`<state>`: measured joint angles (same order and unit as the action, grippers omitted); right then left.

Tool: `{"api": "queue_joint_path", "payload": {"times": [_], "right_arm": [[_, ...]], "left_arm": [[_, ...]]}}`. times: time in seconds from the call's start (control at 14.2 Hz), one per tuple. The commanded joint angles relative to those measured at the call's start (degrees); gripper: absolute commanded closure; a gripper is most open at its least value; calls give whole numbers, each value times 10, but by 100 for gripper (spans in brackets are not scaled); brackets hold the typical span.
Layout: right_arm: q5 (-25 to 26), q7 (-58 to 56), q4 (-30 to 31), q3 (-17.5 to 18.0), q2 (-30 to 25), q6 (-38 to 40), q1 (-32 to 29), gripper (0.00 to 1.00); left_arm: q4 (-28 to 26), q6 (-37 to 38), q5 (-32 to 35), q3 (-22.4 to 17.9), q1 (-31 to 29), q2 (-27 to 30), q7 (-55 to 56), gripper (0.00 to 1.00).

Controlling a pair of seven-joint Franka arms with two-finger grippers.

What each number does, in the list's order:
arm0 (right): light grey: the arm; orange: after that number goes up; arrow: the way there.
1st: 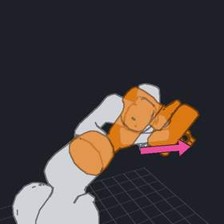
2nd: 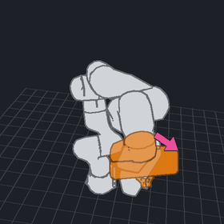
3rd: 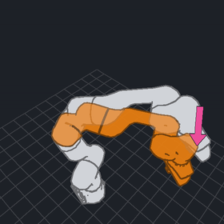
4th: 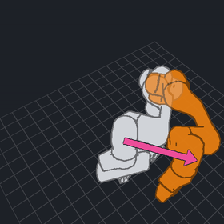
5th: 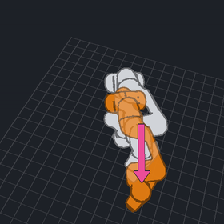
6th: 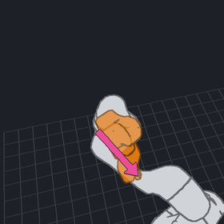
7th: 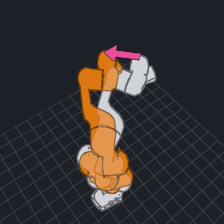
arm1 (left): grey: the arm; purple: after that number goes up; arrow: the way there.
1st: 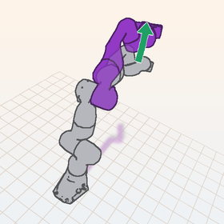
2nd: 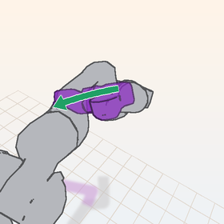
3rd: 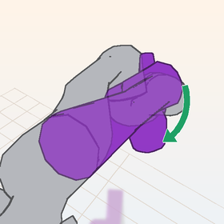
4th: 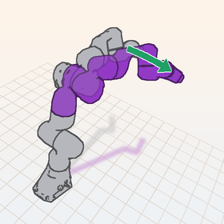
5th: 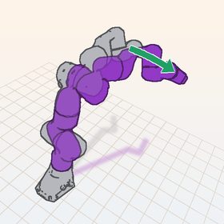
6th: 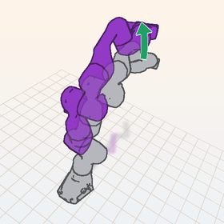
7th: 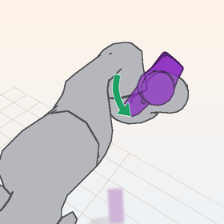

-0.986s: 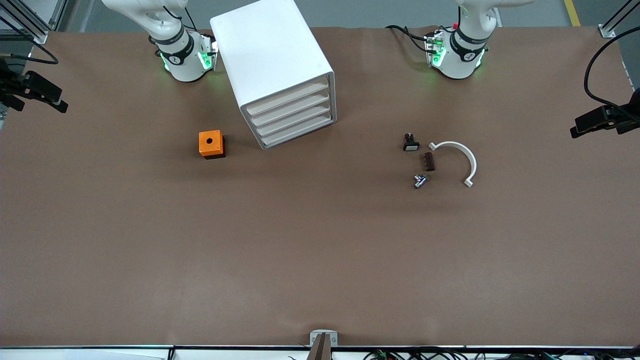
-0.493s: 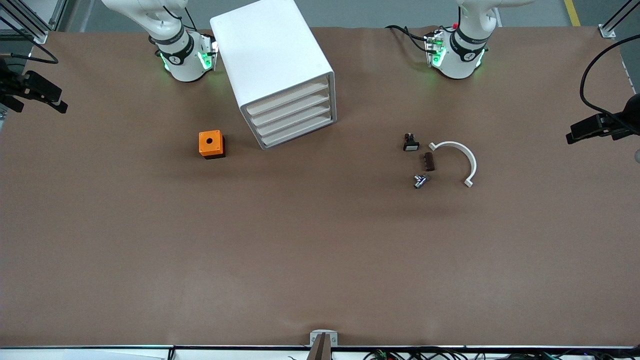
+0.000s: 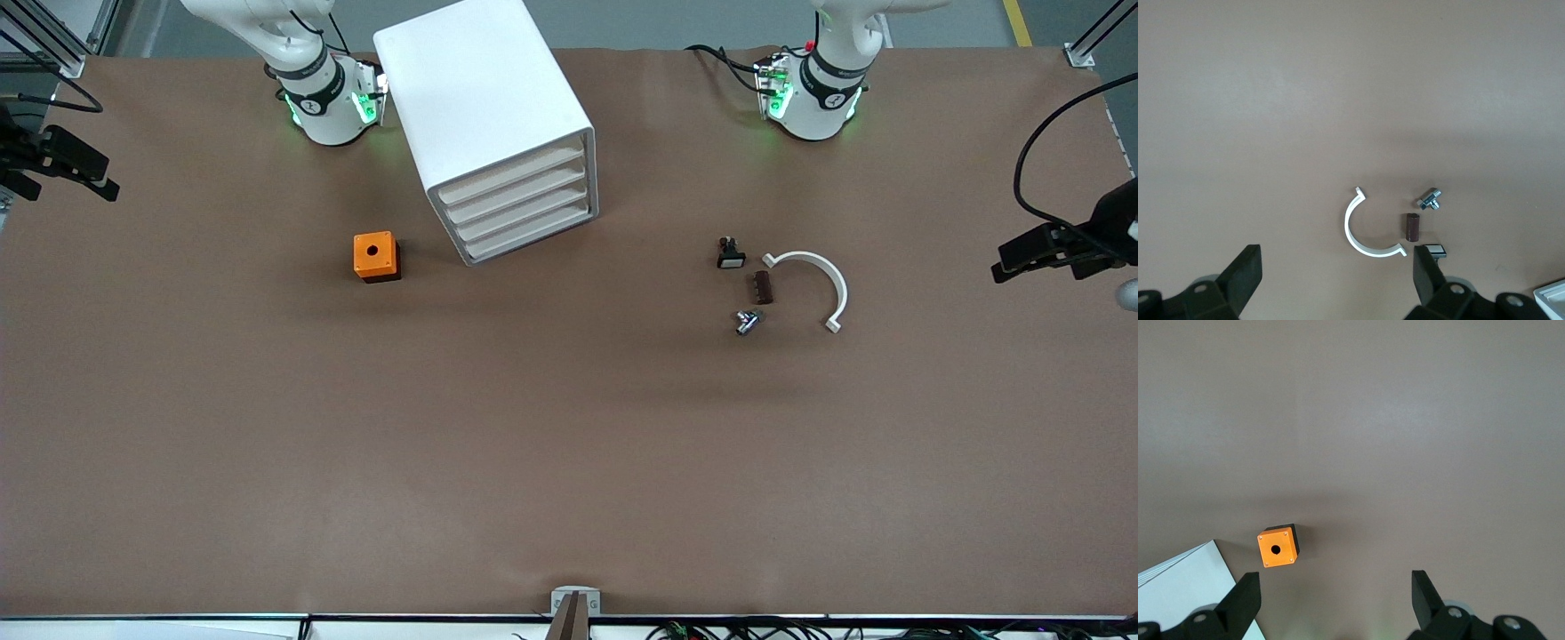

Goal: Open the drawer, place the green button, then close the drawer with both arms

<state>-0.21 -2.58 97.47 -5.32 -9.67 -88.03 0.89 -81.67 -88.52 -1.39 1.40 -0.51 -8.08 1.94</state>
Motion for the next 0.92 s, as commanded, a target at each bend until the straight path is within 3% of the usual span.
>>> {"api": "queue_joint_path", "payload": {"times": [0.0,0.85], "right_arm": [[-3,-9,16,2,-15,-4,-6,0],[-2,-9,16,3,-15,-2,-5,0]], "left_arm": [[-9,-25,17,7,12,0,3,0],[-3,-29,18,2,5,-3,-6,0]]}}
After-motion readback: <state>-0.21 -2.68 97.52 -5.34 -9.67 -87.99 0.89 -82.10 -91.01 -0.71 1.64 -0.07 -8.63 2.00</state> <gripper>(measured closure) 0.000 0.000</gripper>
